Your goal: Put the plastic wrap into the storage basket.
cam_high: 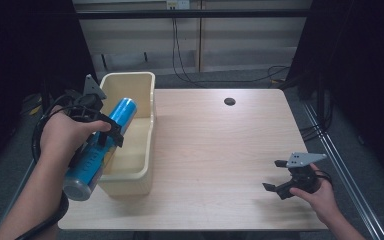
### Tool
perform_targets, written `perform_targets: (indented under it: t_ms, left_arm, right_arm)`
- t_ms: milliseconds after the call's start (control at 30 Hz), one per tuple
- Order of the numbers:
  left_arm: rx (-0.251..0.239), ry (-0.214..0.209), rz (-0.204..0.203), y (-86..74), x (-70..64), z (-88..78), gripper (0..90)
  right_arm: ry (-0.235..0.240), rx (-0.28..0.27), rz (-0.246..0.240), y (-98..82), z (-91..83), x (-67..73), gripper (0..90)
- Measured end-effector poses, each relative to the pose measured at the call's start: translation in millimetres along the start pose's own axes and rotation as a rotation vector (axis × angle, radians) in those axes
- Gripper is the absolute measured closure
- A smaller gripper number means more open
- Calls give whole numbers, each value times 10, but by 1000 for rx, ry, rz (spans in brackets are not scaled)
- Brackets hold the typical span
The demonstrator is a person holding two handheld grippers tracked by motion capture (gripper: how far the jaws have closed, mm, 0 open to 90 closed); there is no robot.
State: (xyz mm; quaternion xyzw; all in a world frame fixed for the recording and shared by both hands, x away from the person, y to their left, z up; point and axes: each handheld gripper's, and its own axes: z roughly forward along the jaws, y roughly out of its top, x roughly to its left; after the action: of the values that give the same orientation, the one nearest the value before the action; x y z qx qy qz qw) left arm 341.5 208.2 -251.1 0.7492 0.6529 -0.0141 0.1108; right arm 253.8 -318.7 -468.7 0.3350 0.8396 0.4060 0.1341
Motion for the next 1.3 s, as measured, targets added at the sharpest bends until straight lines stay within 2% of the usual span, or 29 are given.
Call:
perform_targets:
  t_ms: [100,300,467,500,733,833,1300]
  left_arm:
    - [8,3,1,5,45,64,323]
    - [18,13,0,5,77,166,323]
    - [28,4,-6,15,93,261,323]
    - [32,13,-4,19,87,284,323]
    - [55,5,10,54,117,426,322]
    - [57,-3,-4,59,136,486,322]
    - [68,3,1,66,211,631,322]
  right_arm:
    - [0,0,-3,2,4,-1,37]
    - [-1,2,-3,-2,-3,8,37]
    - [-2,4,-4,-2,-1,11,37]
    - [-2,5,-6,-2,1,13,37]
    - [-1,3,-2,-10,-7,12,37]
    - [-2,2,-2,-12,-6,14,37]
    - [5,12,-8,-16,14,29,38]
